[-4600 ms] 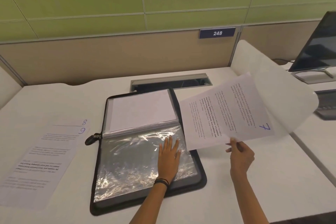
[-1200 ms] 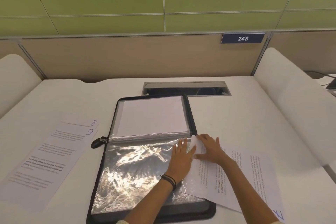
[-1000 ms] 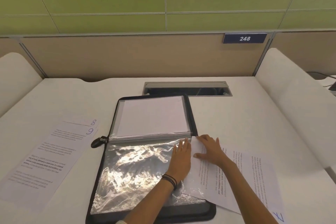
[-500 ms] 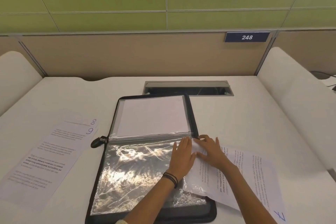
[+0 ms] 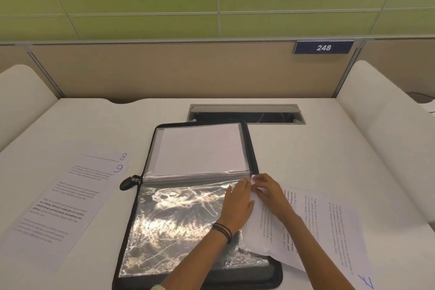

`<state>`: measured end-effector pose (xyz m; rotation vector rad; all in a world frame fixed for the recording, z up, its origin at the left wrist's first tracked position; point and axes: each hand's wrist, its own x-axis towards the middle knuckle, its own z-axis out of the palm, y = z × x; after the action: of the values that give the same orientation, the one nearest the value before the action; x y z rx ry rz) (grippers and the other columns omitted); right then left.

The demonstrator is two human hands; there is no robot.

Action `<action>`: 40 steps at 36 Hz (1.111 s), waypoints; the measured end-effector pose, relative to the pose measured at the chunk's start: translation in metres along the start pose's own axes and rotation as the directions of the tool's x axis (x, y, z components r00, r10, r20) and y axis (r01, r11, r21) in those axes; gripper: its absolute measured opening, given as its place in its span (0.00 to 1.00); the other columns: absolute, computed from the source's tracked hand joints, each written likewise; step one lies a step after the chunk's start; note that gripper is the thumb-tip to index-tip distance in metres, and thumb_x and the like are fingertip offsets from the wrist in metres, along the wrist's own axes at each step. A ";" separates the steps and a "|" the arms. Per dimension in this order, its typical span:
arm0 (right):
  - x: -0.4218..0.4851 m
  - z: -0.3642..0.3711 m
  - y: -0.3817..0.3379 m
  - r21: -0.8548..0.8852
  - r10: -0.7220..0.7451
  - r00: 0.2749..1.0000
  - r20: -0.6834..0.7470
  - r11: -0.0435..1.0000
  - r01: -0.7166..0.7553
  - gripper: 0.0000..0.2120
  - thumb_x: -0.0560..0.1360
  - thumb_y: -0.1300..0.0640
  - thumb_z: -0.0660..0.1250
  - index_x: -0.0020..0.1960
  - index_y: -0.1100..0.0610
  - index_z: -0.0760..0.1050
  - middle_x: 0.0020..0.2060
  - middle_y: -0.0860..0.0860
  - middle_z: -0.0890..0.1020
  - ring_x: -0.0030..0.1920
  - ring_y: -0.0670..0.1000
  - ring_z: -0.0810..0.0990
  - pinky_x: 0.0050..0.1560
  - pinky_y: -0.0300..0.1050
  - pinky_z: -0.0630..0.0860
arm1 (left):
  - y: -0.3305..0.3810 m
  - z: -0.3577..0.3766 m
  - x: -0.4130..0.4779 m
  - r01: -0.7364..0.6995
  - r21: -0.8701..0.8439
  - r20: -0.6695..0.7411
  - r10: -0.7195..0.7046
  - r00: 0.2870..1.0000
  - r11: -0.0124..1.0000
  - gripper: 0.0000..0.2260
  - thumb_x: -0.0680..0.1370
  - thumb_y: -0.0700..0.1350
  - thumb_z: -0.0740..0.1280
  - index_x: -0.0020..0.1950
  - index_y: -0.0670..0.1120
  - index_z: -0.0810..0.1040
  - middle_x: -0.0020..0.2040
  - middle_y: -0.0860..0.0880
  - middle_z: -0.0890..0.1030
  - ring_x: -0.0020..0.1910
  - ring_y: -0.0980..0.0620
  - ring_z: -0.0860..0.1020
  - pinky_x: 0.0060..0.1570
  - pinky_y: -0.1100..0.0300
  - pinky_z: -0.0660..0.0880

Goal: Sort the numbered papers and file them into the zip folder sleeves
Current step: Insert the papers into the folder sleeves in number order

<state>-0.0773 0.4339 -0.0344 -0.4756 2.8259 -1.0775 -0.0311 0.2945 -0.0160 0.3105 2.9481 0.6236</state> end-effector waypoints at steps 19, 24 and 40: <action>0.021 -0.005 -0.003 0.125 0.170 0.976 -0.133 0.980 -0.154 0.05 0.76 0.64 0.64 0.48 0.60 0.79 0.46 0.55 0.82 0.44 0.47 0.76 0.42 0.23 0.66 | -0.002 0.004 -0.002 0.001 -0.025 0.000 -0.001 1.000 1.000 0.27 0.82 0.45 0.56 0.78 0.43 0.49 0.78 0.47 0.53 0.76 0.50 0.53 0.74 0.54 0.46; 0.028 -0.003 -0.006 0.175 0.197 0.974 -0.107 0.969 -0.177 0.05 0.75 0.64 0.66 0.45 0.58 0.80 0.41 0.50 0.81 0.40 0.42 0.75 0.40 0.20 0.66 | -0.001 0.003 0.000 0.014 -0.026 -0.005 -0.014 1.000 1.000 0.27 0.82 0.46 0.56 0.78 0.44 0.48 0.78 0.47 0.53 0.76 0.51 0.53 0.74 0.54 0.47; 0.030 0.007 -0.001 -0.009 -0.021 0.997 -0.081 1.000 0.021 0.06 0.72 0.63 0.70 0.44 0.55 0.84 0.40 0.48 0.80 0.40 0.45 0.75 0.47 0.41 0.72 | 0.004 -0.008 0.004 0.018 -0.034 -0.036 -0.019 0.999 0.999 0.26 0.82 0.46 0.56 0.78 0.43 0.50 0.78 0.47 0.52 0.77 0.52 0.51 0.74 0.54 0.46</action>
<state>-0.1044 0.4199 -0.0379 -0.4741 2.9027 -1.1137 -0.0354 0.2963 -0.0075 0.2713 2.9679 0.6836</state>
